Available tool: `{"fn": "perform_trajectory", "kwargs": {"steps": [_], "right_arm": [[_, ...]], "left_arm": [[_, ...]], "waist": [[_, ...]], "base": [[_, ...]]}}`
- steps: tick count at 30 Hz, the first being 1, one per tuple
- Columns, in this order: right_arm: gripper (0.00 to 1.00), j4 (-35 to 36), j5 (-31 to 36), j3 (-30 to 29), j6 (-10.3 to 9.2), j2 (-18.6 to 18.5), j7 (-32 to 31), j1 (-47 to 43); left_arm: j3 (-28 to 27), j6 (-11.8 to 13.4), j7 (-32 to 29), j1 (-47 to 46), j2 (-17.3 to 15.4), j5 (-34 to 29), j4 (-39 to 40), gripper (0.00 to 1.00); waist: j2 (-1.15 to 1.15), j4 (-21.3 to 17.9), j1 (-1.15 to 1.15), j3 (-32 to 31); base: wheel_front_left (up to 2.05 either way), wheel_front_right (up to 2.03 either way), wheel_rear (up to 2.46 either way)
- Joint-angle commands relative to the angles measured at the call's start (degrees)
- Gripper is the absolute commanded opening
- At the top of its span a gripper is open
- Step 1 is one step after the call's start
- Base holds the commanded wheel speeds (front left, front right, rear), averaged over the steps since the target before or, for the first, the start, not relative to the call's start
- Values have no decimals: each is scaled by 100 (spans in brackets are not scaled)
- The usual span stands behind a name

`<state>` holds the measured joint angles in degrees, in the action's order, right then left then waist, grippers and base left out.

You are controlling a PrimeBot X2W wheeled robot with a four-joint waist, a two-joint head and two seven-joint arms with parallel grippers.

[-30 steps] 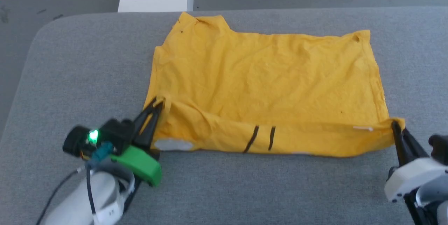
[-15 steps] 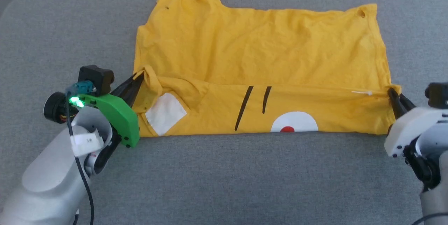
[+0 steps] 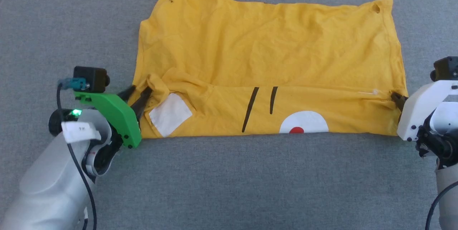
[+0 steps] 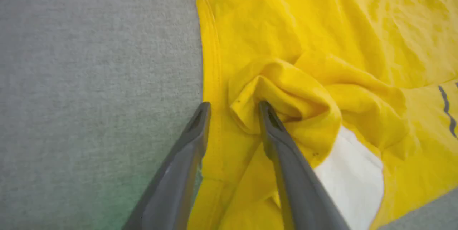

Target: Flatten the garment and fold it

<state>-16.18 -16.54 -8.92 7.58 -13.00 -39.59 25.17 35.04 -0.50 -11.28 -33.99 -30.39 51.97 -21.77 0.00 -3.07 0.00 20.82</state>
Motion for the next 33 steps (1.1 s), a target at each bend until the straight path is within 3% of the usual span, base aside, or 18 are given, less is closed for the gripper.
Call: {"fn": "perform_trajectory", "kwargs": {"steps": [1, 2, 6, 11, 16, 20, 25, 33], "right_arm": [[91, 50, 13, -39, -9, 59, 39, -89], [100, 126, 10, -76, -9, 91, 144, -141], [100, 420, 30, -174, -9, 152, 804, -473], [100, 965, -18, -399, -9, 369, 1968, -1062], [100, 1521, 36, -530, -9, 727, 3286, -1783], [100, 1780, 164, -476, -9, 901, 3924, -2273], [100, 1983, 390, -173, -9, 972, 4386, -2631], [100, 1912, 580, 294, -9, 998, 4688, -2738]], "left_arm": [[-58, 161, 363, 154, 9, -161, 2, 100], [-132, 301, 747, 205, 30, -305, 33, 100], [-345, 696, 2001, 539, 213, -641, 195, 100], [-507, 1062, 2556, 1063, 417, -925, 475, 100], [-744, 1346, 2620, 1652, 611, -1082, 692, 100], [-818, 1415, 2624, 1975, 693, -1087, 703, 100], [-889, 1509, 2482, 2154, 743, -910, 541, 100], [-826, 1719, 1310, 1862, 781, -530, -139, 100]], "waist": [[0, 50, 0, -131], [0, 65, 0, -207], [0, 142, 0, -529], [0, 242, 0, -864], [0, 243, 0, -1158], [0, 165, 0, -1321], [0, -8, 0, -1448], [0, -329, 0, -1433]], "base": [[0, 0, 0], [0, 0, 0], [0, 0, 0], [0, 0, 0], [0, 0, 0], [0, 0, 0], [0, 0, 0], [0, 0, 0]]}}
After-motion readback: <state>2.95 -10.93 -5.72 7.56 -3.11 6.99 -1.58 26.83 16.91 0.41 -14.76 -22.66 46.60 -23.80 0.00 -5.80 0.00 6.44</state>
